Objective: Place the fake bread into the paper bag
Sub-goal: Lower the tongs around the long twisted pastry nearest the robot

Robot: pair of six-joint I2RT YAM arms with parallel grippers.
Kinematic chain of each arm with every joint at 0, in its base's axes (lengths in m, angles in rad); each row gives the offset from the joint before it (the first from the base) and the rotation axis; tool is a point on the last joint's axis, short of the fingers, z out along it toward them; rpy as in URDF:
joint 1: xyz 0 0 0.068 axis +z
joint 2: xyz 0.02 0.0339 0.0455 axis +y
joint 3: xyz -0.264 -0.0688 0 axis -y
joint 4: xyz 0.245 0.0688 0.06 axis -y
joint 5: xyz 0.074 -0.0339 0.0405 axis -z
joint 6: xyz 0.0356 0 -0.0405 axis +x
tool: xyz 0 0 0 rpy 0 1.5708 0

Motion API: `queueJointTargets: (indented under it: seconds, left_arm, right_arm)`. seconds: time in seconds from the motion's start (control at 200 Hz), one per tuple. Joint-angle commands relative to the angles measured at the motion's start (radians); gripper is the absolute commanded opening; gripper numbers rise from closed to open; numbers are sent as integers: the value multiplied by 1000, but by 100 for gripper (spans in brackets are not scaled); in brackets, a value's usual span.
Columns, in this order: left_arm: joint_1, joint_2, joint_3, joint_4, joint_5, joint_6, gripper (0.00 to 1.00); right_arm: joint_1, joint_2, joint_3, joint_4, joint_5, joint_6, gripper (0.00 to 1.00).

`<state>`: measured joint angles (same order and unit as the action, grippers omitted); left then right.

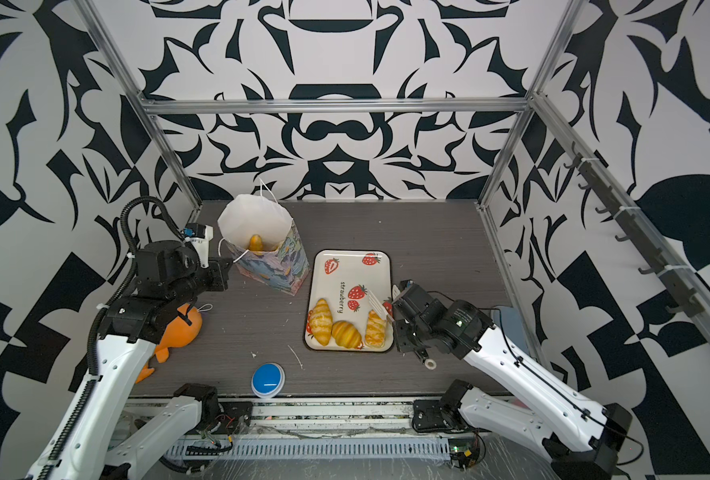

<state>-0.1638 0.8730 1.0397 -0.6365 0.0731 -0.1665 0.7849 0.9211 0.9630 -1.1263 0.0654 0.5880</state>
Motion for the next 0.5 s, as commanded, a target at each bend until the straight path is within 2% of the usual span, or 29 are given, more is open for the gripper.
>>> queueJointTargets:
  seconds: [0.0,0.495]
  left_arm:
    - [-3,-11,-10,-23,1,-4,5]
    - [-3,-11,-24,-10,0,4,5]
  right_arm:
    - [-4,-16,-8,-3,-7,30,52]
    - [-4,-18,-122,67,-93,81,52]
